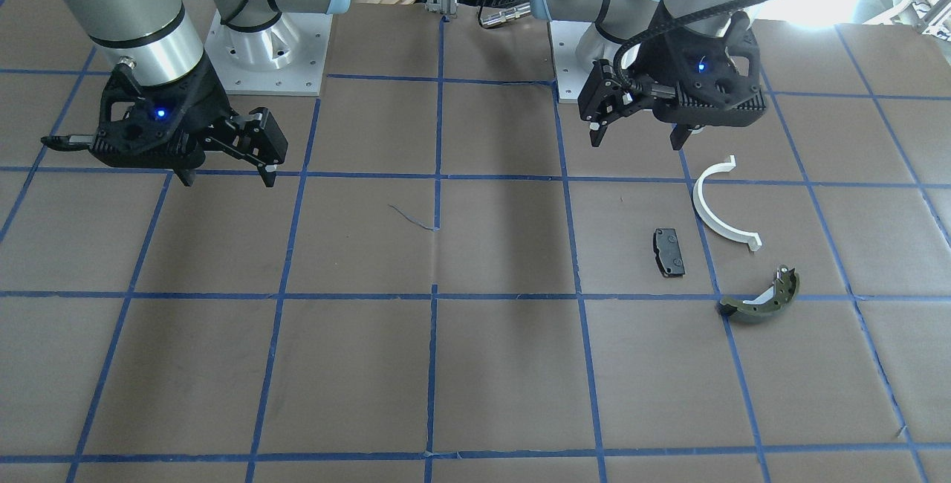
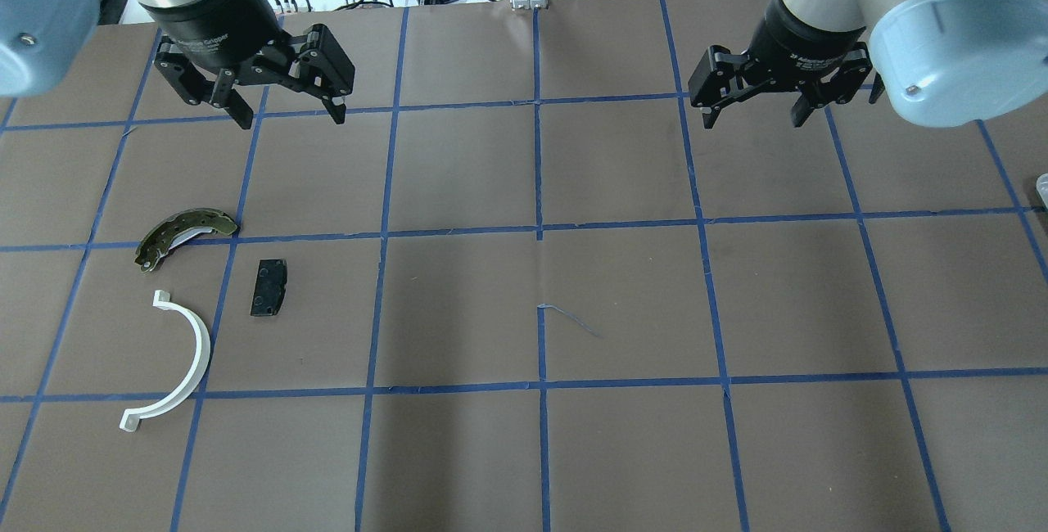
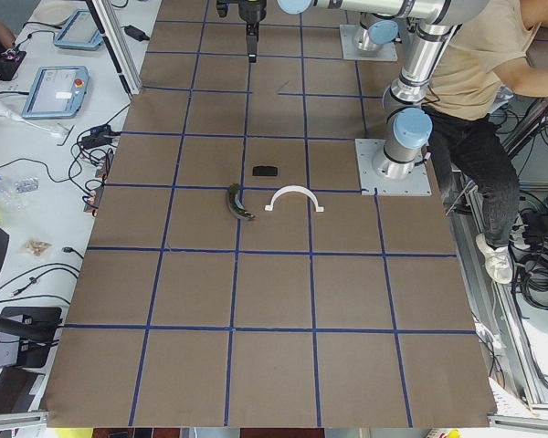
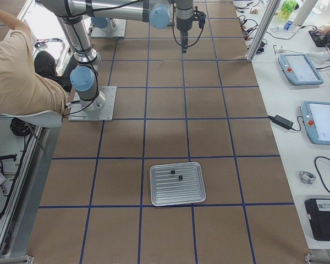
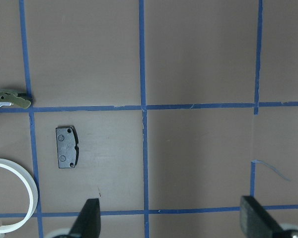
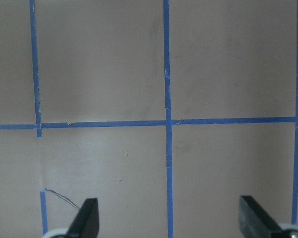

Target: Place bearing gear from tray to pile

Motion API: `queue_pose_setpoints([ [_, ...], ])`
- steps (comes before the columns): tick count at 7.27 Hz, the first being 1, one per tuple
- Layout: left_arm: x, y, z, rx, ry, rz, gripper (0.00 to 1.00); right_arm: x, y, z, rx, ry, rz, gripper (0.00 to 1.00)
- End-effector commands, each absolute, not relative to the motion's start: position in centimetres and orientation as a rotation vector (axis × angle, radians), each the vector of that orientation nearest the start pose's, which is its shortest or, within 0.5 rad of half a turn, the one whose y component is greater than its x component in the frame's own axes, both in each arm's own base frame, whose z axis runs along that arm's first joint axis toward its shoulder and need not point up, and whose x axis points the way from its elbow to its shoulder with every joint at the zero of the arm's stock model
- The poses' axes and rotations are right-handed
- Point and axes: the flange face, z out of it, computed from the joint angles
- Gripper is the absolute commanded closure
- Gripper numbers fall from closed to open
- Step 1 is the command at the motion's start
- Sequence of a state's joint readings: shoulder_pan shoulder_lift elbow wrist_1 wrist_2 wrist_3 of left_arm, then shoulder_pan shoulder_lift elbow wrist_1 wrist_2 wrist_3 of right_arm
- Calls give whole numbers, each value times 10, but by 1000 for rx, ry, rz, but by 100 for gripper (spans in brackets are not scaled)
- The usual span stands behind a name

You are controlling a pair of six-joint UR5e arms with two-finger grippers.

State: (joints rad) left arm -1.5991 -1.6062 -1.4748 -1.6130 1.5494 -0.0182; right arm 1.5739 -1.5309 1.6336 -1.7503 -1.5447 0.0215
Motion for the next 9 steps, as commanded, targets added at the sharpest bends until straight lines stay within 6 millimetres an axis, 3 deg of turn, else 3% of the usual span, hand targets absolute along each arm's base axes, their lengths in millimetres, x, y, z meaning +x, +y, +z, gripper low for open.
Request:
queue_pose_setpoints([
  [1, -148, -502, 515, 37, 3160, -33, 0, 138, -513, 455, 32, 3109, -116, 0],
  [6, -148, -499, 519, 32, 3161, -48, 0, 130, -518, 456, -48, 3130, -125, 0],
  [9, -142, -501, 519, 15, 3163, -48, 0, 111, -517, 456, -122, 3208, -103, 0],
])
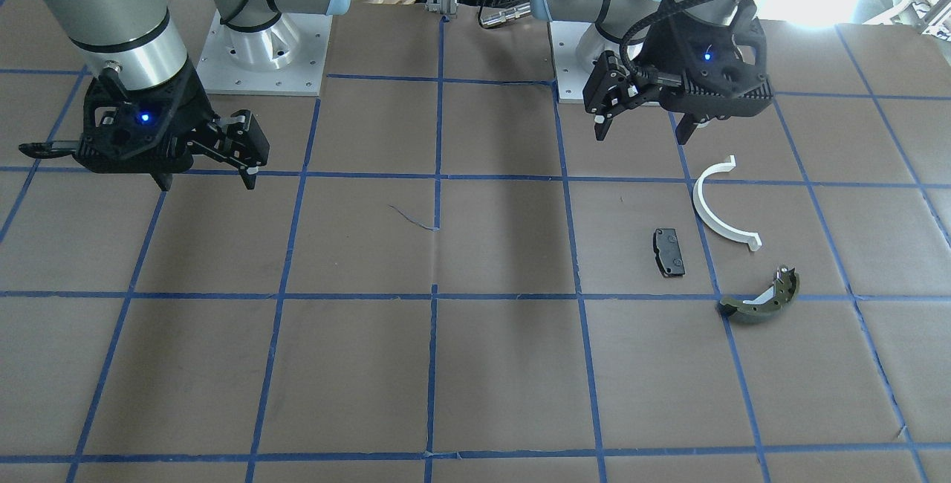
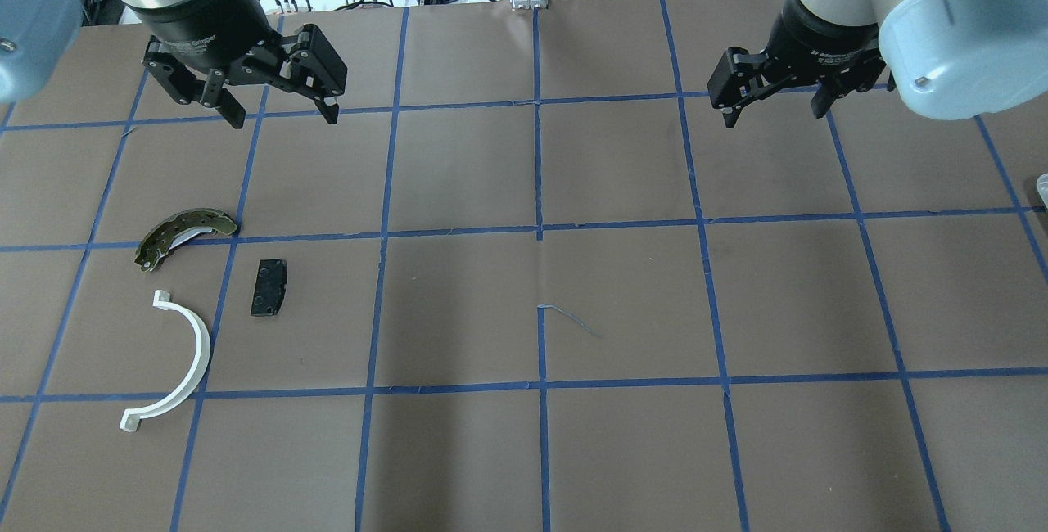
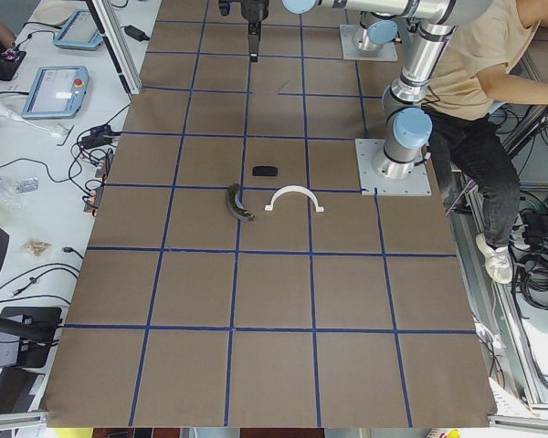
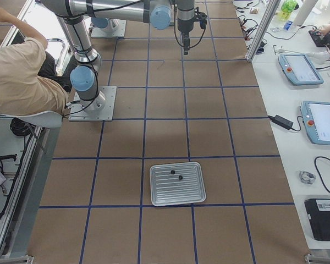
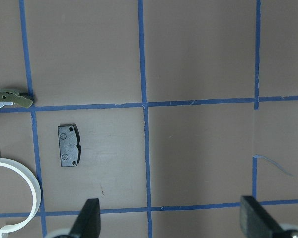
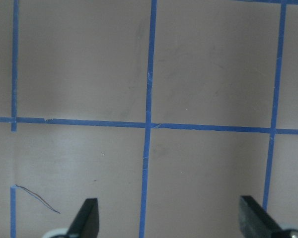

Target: Place bearing gear from tray to pile

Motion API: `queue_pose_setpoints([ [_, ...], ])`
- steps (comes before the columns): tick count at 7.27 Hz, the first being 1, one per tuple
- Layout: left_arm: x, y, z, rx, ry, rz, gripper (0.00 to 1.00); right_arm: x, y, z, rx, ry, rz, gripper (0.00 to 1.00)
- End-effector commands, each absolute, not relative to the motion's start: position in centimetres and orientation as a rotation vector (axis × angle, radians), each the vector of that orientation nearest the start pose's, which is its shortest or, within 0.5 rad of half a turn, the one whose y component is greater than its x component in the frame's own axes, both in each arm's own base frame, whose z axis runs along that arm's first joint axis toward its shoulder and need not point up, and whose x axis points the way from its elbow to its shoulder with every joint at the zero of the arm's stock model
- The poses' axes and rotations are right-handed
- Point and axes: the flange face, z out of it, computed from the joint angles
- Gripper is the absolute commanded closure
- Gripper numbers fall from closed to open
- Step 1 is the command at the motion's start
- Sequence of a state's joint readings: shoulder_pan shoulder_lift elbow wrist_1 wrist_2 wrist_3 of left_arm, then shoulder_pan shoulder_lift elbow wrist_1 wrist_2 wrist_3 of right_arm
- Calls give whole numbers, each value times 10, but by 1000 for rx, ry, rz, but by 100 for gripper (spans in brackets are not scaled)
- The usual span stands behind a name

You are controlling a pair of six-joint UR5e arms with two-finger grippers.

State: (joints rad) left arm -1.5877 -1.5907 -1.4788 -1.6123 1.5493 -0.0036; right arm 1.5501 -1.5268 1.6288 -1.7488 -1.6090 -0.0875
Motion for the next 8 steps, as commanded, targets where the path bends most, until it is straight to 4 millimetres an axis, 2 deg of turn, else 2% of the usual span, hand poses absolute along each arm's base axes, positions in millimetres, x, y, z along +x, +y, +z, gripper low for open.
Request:
queue_pose_setpoints([
  [1, -142, -500, 519, 17, 3163, -48, 0, 112, -515, 461, -112, 3198, -119, 0],
  [4, -142, -501, 519, 15, 3163, -48, 0, 114, -514, 479, -91, 3163, -151, 0],
  [6, -142, -500, 520, 15, 3163, -51, 0, 117, -513, 500, -91, 3154, -187, 0],
  [8, -142, -500, 520, 15, 3163, -51, 0, 123, -513, 512, 35, 3099, -134, 0],
])
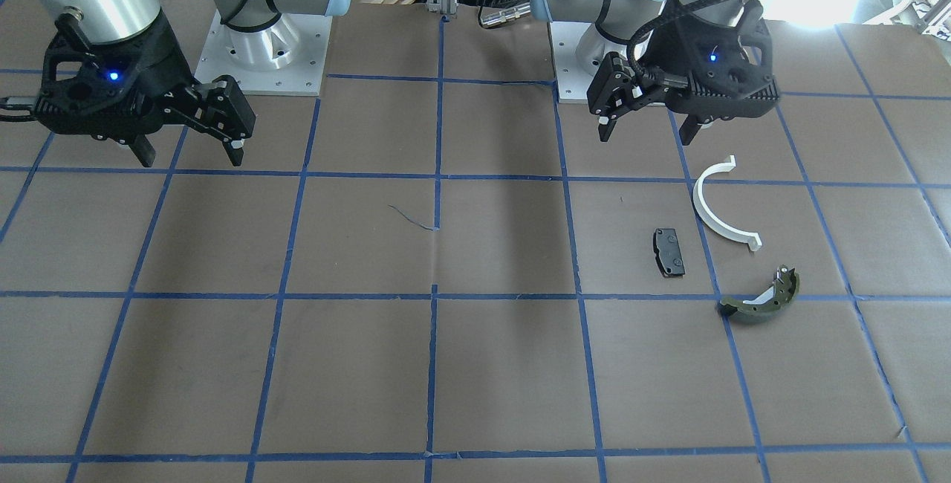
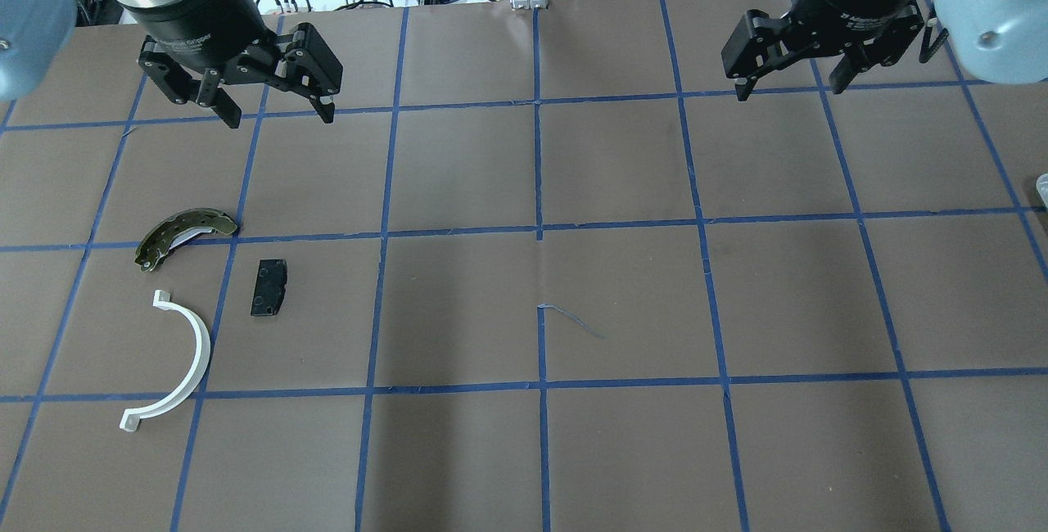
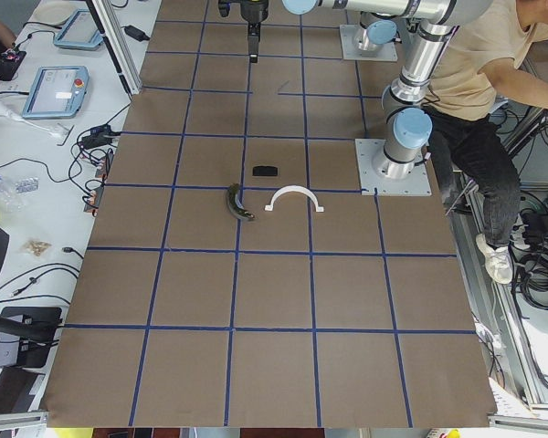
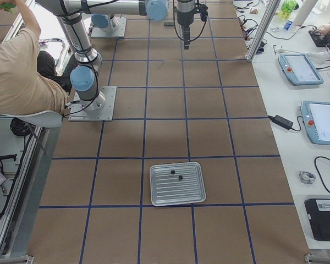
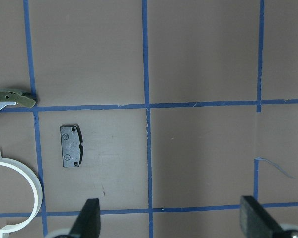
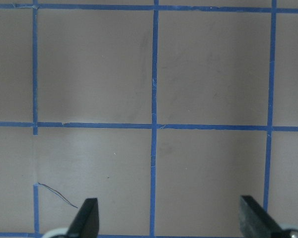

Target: Place bearing gear from tray to pile

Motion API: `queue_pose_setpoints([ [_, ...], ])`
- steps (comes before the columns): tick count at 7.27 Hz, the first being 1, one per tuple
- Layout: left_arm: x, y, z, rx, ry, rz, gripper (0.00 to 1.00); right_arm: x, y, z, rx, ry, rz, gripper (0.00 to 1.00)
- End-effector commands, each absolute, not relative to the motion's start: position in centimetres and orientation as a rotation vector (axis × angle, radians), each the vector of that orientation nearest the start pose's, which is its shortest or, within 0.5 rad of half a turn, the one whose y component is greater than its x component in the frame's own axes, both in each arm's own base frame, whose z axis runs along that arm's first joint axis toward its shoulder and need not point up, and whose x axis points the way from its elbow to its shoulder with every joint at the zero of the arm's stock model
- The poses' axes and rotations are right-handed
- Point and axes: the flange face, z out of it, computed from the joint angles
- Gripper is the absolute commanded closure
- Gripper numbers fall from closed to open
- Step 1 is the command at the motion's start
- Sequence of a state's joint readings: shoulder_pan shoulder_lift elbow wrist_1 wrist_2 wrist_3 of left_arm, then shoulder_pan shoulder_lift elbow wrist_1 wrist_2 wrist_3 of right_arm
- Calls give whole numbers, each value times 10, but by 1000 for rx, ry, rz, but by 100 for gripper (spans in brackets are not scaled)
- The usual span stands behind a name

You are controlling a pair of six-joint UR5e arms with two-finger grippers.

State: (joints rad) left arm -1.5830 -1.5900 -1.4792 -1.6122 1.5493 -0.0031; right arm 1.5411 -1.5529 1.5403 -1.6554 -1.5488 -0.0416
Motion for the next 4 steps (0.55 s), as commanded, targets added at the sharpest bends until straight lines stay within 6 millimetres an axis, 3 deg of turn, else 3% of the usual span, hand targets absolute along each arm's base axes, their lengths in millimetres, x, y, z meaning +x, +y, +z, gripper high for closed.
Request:
queue_pose_setpoints([
  [1, -142, -500, 520, 15, 3163, -51, 0, 122, -512, 509, 36, 3104, -99, 0],
  [4, -142, -500, 520, 17, 3161, -51, 0, 111, -508, 504, -12, 3174, -28, 0],
])
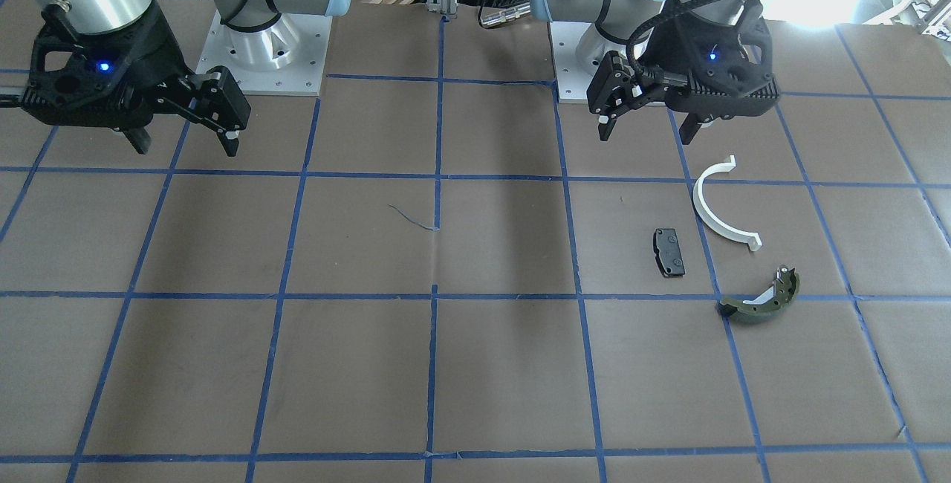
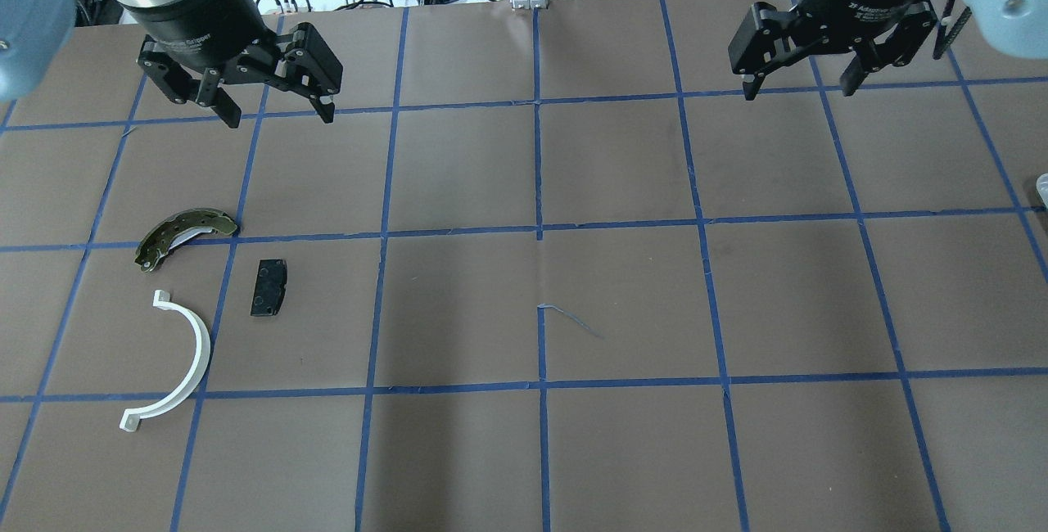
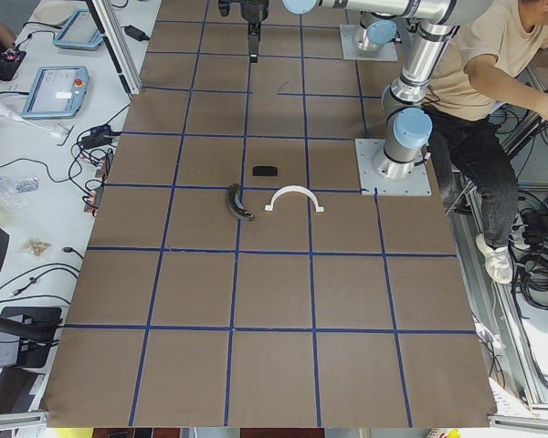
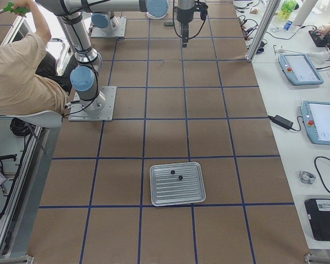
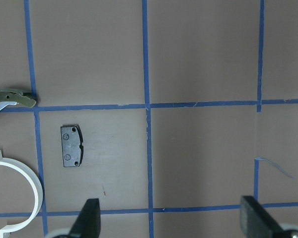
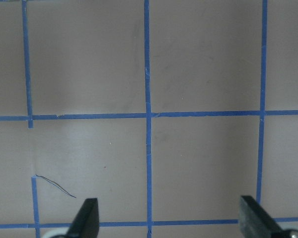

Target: Place bearing gear from tray to pile

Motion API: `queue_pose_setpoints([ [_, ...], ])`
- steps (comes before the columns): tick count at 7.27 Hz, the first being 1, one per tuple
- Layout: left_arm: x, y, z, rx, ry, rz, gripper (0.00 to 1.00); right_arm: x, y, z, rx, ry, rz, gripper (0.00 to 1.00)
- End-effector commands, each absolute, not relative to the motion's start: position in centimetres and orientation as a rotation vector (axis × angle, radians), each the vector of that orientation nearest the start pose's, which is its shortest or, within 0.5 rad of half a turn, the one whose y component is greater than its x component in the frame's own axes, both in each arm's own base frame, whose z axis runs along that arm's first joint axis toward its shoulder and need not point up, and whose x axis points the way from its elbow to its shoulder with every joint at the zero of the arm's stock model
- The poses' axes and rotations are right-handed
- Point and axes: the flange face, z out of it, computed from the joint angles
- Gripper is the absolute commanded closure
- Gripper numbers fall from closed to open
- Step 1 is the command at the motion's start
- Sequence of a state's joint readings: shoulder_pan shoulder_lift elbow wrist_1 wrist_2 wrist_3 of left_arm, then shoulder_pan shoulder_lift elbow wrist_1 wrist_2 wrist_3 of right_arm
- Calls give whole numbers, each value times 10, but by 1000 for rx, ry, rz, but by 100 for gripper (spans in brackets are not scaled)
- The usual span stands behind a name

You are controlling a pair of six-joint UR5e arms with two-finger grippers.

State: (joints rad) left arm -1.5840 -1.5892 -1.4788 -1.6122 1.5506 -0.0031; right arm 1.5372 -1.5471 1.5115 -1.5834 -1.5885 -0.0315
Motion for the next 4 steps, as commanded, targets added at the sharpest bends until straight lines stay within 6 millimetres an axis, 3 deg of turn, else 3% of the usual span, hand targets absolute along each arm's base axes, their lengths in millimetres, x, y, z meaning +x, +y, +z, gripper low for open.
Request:
queue_pose_setpoints([
  [1, -142, -500, 520, 18, 3163, -51, 0, 104, -512, 503, -7, 3167, -32, 0],
  [3, -142, -500, 520, 15, 3163, -51, 0, 27, -520, 498, 53, 3166, 12, 0],
  [4, -142, -500, 520, 15, 3163, -51, 0, -1, -520, 495, -128, 3167, 51, 0],
])
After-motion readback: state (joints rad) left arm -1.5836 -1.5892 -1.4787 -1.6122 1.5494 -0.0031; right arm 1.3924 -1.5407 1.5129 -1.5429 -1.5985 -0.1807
